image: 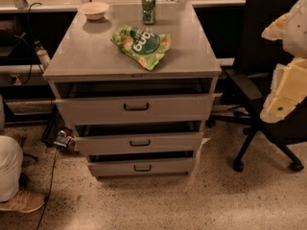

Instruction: Open top drawer

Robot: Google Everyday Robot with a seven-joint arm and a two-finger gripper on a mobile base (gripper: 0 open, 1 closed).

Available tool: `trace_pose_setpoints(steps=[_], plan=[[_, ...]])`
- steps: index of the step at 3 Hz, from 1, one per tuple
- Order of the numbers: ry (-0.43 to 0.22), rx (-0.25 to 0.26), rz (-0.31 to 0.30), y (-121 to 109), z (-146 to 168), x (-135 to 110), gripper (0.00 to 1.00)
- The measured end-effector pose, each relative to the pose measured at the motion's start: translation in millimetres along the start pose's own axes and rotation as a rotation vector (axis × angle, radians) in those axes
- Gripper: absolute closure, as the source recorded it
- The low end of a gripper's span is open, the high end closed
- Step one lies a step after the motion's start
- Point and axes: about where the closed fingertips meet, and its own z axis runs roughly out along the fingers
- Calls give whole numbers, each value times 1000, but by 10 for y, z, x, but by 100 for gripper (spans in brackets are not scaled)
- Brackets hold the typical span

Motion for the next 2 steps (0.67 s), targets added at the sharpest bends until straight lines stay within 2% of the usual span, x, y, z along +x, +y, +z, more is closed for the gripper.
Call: trace_pose_setpoints(steps=[1,2], plan=[[0,1,0,2,-1,-1,0],[-7,-7,-28,218,393,-18,0]])
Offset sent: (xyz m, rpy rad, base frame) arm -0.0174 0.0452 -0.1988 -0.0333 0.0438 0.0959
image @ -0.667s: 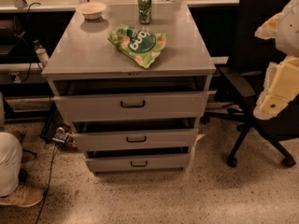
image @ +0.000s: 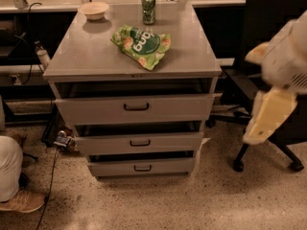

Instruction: Open top drawer

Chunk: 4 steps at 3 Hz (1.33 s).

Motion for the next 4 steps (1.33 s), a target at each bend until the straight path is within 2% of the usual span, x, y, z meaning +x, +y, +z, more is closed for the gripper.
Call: trace_pose_setpoints(steps=[1,2,3,4], plan=[[-71,-53,-32,468,899,-75,0],[-140,-117,-19,811,1743,-74,0],[-165,-51,-9,668,1818,-123,0],[-166,-47,-10,656,1806,-128,0]])
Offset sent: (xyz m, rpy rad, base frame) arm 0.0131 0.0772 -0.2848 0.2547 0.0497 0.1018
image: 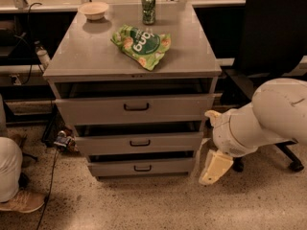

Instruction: Open top drawer

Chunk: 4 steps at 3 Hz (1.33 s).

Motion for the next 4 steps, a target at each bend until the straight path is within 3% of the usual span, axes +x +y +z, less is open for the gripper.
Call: trace_pose_setpoints(steps=[1,3,4], plan=[[-26,37,-23,-120,221,83,0],[-95,162,-68,-694,952,410,0],[-107,206,-73,-954,1154,452,0]])
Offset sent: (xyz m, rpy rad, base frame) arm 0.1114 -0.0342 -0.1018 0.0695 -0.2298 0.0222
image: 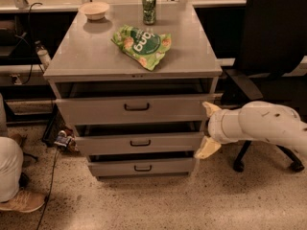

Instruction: Open top drawer

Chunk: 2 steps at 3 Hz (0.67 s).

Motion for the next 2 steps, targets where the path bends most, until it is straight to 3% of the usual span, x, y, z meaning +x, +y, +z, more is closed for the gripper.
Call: trace_pose_setpoints(steps=[2], plan=[[-29,16,-18,-48,46,-17,0]])
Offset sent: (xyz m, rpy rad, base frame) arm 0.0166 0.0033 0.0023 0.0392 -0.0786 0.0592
